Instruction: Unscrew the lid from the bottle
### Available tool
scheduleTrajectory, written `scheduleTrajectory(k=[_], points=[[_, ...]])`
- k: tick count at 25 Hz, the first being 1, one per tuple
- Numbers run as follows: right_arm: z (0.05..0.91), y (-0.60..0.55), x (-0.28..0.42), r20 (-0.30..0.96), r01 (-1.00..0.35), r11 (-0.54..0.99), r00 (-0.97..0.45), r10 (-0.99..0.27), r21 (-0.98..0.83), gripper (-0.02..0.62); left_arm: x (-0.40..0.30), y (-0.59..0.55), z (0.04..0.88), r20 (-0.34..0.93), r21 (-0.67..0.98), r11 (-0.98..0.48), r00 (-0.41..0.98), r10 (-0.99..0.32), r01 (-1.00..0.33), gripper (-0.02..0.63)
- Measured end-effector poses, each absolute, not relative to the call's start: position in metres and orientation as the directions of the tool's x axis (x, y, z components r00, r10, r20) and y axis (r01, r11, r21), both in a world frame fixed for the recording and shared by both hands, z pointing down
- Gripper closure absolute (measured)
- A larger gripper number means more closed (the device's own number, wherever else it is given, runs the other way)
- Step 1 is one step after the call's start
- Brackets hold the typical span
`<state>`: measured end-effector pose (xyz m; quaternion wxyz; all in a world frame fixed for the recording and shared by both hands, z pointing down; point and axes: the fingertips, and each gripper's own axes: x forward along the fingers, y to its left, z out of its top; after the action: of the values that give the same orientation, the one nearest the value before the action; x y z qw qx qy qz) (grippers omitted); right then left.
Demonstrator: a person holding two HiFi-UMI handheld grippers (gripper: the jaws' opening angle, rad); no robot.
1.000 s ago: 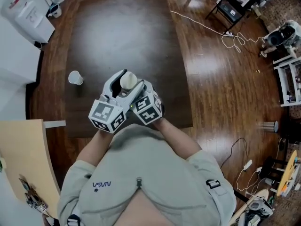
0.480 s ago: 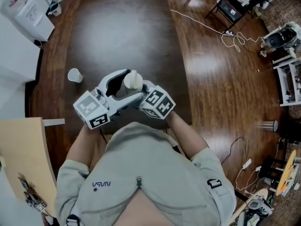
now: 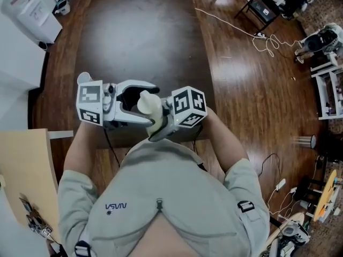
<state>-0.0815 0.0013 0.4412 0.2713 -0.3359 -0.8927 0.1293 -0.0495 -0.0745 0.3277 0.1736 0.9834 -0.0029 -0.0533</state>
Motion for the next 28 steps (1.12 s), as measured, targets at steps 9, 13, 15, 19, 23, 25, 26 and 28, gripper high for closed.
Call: scheduleTrajectory(k=[9, 13, 15, 19, 23, 25, 26, 28], points=[[0.453, -0.011, -0.084, 0.440, 0.461, 0.795, -0.665, 0.603, -0.394, 0.290, -0.049, -0.079, 0.332, -0.067, 0.298, -0.952, 0.993, -0.094, -0.070, 0.299], [0.462, -0.043, -0.092, 0.472, 0.313, 0.901, -0.772, 0.425, -0.300, 0.288, -0.052, -0.095, 0.335, -0.033, 0.229, -0.946, 0.969, -0.244, -0.231, 0.301], [0.465, -0.061, -0.099, 0.474, 0.202, 0.950, -0.830, 0.295, -0.237, 0.288, -0.055, -0.104, 0.336, -0.032, 0.197, -0.924, 0.940, -0.340, -0.327, 0.301], [0.468, -0.100, -0.108, 0.458, -0.091, 0.992, -0.888, -0.043, -0.083, 0.288, -0.062, -0.120, 0.335, -0.049, 0.125, -0.835, 0.837, -0.545, -0.537, 0.301], [0.470, -0.133, -0.107, 0.419, -0.396, 0.916, -0.822, -0.386, 0.066, 0.290, -0.070, -0.131, 0.344, -0.070, 0.066, -0.688, 0.685, -0.725, -0.722, 0.302], [0.473, -0.145, -0.103, 0.407, -0.495, 0.860, -0.764, -0.500, 0.127, 0.290, -0.076, -0.139, 0.352, -0.069, 0.103, -0.612, 0.608, -0.791, -0.784, 0.302], [0.474, -0.149, -0.100, 0.404, -0.524, 0.838, -0.740, -0.537, 0.155, 0.290, -0.079, -0.142, 0.355, -0.066, 0.134, -0.575, 0.572, -0.818, -0.807, 0.302], [0.477, -0.152, -0.096, 0.399, -0.550, 0.815, -0.716, -0.573, 0.185, 0.290, -0.082, -0.145, 0.360, -0.061, 0.181, -0.525, 0.524, -0.850, -0.831, 0.302]])
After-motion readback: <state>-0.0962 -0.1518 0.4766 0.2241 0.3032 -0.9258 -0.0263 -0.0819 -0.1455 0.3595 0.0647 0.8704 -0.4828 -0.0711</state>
